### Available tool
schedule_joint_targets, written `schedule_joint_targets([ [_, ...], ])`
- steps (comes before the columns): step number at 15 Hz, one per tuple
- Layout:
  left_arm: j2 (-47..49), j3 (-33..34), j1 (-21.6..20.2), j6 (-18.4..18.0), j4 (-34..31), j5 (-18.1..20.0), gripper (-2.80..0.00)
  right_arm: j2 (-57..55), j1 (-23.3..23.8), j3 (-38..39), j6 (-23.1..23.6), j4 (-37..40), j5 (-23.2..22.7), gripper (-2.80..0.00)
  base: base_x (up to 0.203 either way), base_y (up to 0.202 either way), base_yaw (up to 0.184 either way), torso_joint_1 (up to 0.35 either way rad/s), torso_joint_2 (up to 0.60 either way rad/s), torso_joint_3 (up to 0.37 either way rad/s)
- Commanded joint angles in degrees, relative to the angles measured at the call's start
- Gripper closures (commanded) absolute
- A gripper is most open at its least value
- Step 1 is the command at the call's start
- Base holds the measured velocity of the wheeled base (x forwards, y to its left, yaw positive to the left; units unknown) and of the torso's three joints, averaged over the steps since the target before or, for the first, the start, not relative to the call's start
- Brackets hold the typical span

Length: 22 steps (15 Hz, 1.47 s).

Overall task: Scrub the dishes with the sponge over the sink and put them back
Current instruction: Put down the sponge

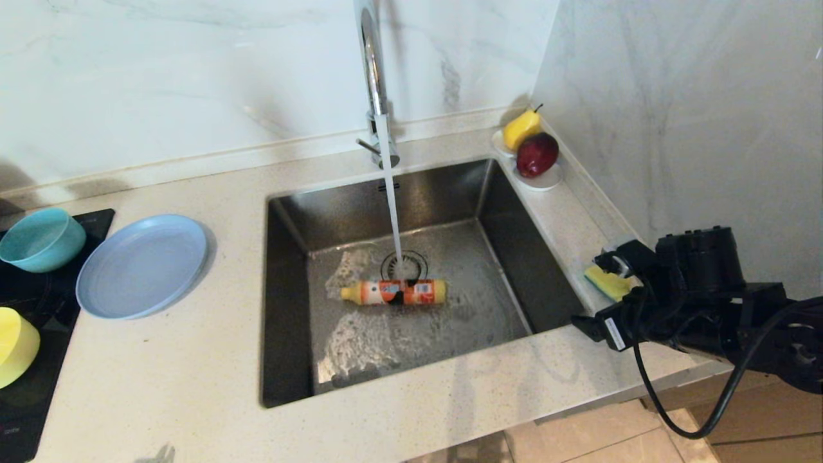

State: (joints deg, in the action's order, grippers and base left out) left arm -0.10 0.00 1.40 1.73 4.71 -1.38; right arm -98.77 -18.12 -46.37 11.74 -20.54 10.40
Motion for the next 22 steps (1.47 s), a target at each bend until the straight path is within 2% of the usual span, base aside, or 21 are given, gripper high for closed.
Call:
schedule_joint_targets([
  [1, -0.1, 1.9, 0.0, 0.0, 0.0, 0.0, 0.0, -0.3, -0.2, -0.1, 0.0, 0.1, 0.3, -2.8, 0.0, 0.0, 0.0, 0.0, 0.0, 0.0],
  [7, -0.1, 1.9, 0.0, 0.0, 0.0, 0.0, 0.0, -0.4, -1.3, -2.2, -3.4, -0.1, 1.6, -2.8, 0.0, 0.0, 0.0, 0.0, 0.0, 0.0],
  [9, -0.1, 1.9, 0.0, 0.0, 0.0, 0.0, 0.0, 1.3, -1.3, -2.8, -6.5, 0.4, 2.0, -2.8, 0.0, 0.0, 0.0, 0.0, 0.0, 0.0],
  [12, -0.1, 1.9, 0.0, 0.0, 0.0, 0.0, 0.0, 1.5, -1.1, -3.0, -7.4, 0.5, 1.7, -2.8, 0.0, 0.0, 0.0, 0.0, 0.0, 0.0],
  [15, 0.0, 1.9, 0.0, 0.0, 0.0, 0.0, 0.0, 1.2, -1.0, -3.6, -11.4, 0.7, 1.7, -2.8, 0.0, 0.0, 0.0, 0.0, 0.0, 0.0],
  [19, 0.0, 1.9, 0.0, 0.0, 0.0, 0.0, 0.0, 3.9, -1.0, -4.9, -11.5, 2.7, 1.7, -2.8, 0.0, 0.0, 0.0, 0.0, 0.0, 0.0],
  [20, 0.0, 1.9, 0.0, 0.0, 0.0, 0.0, 0.0, 5.6, -1.1, -5.5, -11.5, 4.7, 1.6, 0.0, 0.0, 0.0, 0.0, 0.0, 0.0, 0.0],
  [22, 0.0, 1.9, 0.0, 0.0, 0.0, 0.0, 0.0, 7.4, -1.4, -6.6, -11.9, 7.4, 1.4, 0.0, 0.0, 0.0, 0.0, 0.0, 0.0, 0.0],
])
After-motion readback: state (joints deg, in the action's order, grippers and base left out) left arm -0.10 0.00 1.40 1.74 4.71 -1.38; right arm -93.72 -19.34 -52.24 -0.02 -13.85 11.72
